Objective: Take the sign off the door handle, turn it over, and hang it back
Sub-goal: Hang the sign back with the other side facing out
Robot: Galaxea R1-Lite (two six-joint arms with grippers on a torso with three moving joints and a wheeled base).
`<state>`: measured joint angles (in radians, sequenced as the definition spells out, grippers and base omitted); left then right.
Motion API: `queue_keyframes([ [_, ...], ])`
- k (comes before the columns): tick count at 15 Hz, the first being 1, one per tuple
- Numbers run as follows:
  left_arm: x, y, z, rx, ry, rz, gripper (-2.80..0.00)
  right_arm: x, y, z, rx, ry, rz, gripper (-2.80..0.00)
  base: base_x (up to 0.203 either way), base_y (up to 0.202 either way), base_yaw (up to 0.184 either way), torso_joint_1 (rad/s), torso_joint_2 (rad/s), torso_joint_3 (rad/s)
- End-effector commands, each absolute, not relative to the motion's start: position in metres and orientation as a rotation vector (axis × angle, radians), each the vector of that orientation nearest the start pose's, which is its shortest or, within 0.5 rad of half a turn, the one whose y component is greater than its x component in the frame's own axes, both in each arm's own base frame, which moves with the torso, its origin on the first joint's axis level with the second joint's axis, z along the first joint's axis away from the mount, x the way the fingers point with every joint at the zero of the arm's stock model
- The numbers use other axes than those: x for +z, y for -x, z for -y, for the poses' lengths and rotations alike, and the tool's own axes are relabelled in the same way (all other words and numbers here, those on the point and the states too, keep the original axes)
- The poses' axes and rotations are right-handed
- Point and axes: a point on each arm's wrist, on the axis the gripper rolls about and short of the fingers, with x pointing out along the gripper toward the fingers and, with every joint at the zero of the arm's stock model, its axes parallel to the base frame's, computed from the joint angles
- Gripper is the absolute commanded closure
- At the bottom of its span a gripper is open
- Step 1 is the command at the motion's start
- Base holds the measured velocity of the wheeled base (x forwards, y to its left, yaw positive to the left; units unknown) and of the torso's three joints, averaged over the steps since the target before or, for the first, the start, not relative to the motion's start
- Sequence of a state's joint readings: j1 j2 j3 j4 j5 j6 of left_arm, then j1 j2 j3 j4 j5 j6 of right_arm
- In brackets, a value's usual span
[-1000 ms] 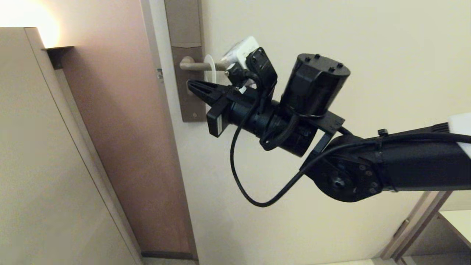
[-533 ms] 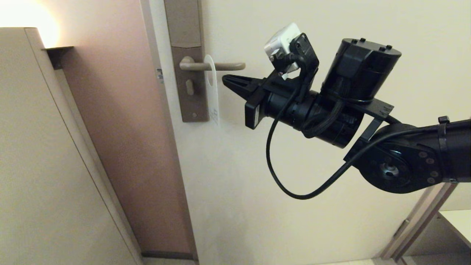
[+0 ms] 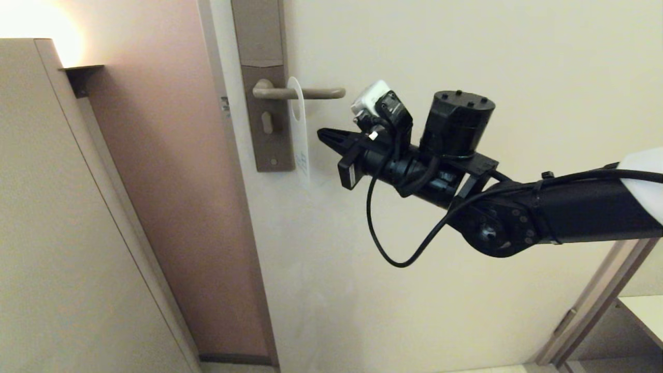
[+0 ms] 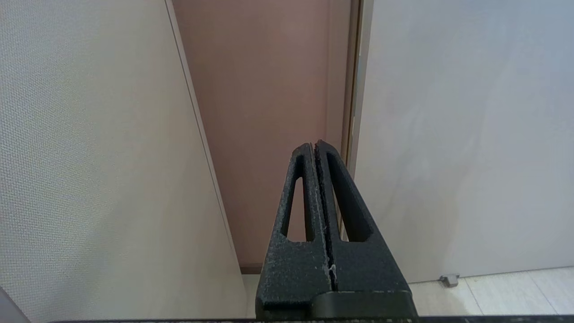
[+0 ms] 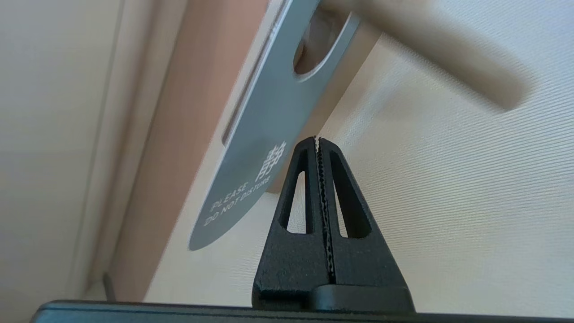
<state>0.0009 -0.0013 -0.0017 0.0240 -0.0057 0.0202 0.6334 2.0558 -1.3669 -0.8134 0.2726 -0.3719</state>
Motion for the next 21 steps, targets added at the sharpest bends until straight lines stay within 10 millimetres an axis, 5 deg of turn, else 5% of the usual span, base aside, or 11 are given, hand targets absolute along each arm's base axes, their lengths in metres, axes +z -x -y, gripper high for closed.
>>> queue_keyframes([
  [1,0.073,0.023,0.000,-0.006,-0.020,-0.023,0.00,0.204,-0.352,-0.266,0.878,0.339,0.265,0.00,0.000,0.000,0.000,0.000,0.00,0.000],
  [8,0.073,0.023,0.000,-0.006,-0.020,-0.023,0.00,0.196,-0.368,-0.278,0.867,0.335,0.312,0.00,0.000,0.000,0.000,0.000,0.00,0.000],
  [21,0.073,0.023,0.000,-0.005,-0.020,-0.023,0.00,0.215,-0.349,-0.288,0.965,0.306,0.373,0.00,0.000,0.000,0.000,0.000,0.00,0.000],
])
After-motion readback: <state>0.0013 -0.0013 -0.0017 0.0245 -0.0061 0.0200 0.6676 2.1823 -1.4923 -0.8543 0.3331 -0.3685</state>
